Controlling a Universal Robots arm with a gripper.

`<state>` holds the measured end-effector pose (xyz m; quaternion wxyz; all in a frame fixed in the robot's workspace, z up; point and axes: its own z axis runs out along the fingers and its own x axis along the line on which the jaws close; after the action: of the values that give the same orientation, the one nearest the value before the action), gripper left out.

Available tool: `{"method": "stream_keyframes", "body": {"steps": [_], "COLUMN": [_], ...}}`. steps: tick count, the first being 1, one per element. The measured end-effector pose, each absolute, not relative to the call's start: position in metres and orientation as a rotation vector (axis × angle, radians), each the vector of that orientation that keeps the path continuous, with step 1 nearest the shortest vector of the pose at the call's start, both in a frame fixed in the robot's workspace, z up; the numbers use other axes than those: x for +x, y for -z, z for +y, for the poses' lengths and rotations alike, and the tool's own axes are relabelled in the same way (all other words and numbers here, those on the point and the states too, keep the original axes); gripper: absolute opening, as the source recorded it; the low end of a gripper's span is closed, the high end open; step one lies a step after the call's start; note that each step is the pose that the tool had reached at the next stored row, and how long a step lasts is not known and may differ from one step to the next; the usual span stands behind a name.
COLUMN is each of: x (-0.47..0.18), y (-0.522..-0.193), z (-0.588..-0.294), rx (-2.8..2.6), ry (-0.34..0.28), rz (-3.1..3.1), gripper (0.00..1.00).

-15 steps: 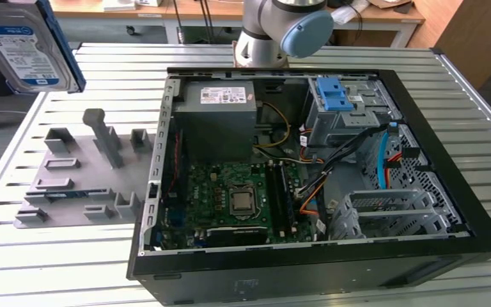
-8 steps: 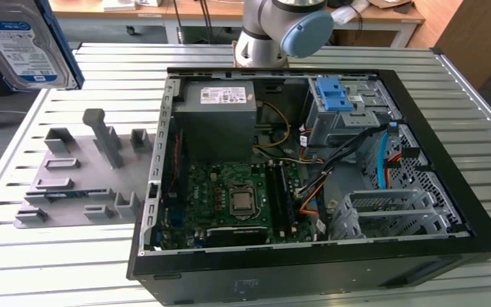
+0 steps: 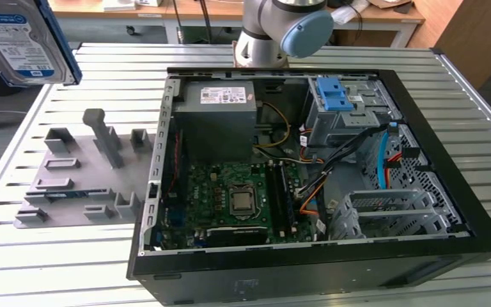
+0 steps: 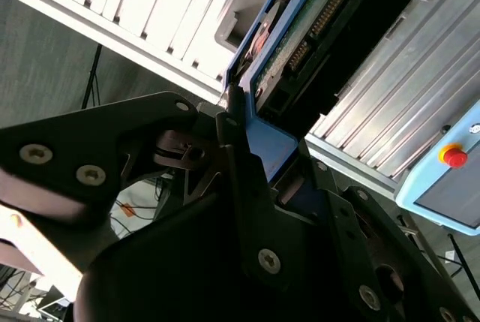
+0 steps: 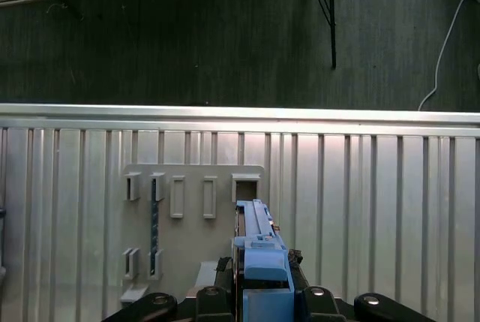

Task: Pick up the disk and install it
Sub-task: 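Pick up the disk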

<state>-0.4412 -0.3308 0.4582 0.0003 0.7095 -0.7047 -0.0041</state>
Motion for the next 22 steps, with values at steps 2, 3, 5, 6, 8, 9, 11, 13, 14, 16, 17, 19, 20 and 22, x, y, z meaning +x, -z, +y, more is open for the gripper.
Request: {"method": "stream_keyframes", "body": {"steps": [2, 3, 5, 6, 8, 9, 11, 13, 14, 16, 17, 19, 20, 22], "x": [-0.441, -0.441, -0.441, -0.441, -0.441, -0.441, -0.441, -0.441, -0.441, -0.441, -0.441, -0.441, -0.441, -0.441], "y": [-0.46, -0.461, -0.464, -0.465, -0.467, -0.468, -0.469, -0.471, -0.471, -0.473, -0.473, -0.474, -0.475, -0.476], "z": [-0.331, -0.331, -0.331, -0.331, -0.331, -0.331, -0.331, -0.331, -0.331, -0.331, -0.331, -0.331, -0.331, -0.331], "rx": [2.229, 2.229, 2.229, 2.229, 2.229, 2.229, 2.229, 2.229, 2.229, 2.229, 2.229, 2.229, 2.229, 2.229], "ry": [0.013, 0.013, 0.013, 0.013, 0.013, 0.013, 0.013, 0.013, 0.013, 0.013, 0.013, 0.013, 0.013, 0.012], "rz": [-2.213, -2.213, -2.214, -2.213, -2.214, -2.214, -2.213, -2.214, -2.214, -2.214, -2.214, -2.214, -2.214, -2.214], "gripper": [0.36, 0.36, 0.36, 0.36, 0.36, 0.36, 0.36, 0.36, 0.36, 0.36, 0.36, 0.36, 0.36, 0.36]}}
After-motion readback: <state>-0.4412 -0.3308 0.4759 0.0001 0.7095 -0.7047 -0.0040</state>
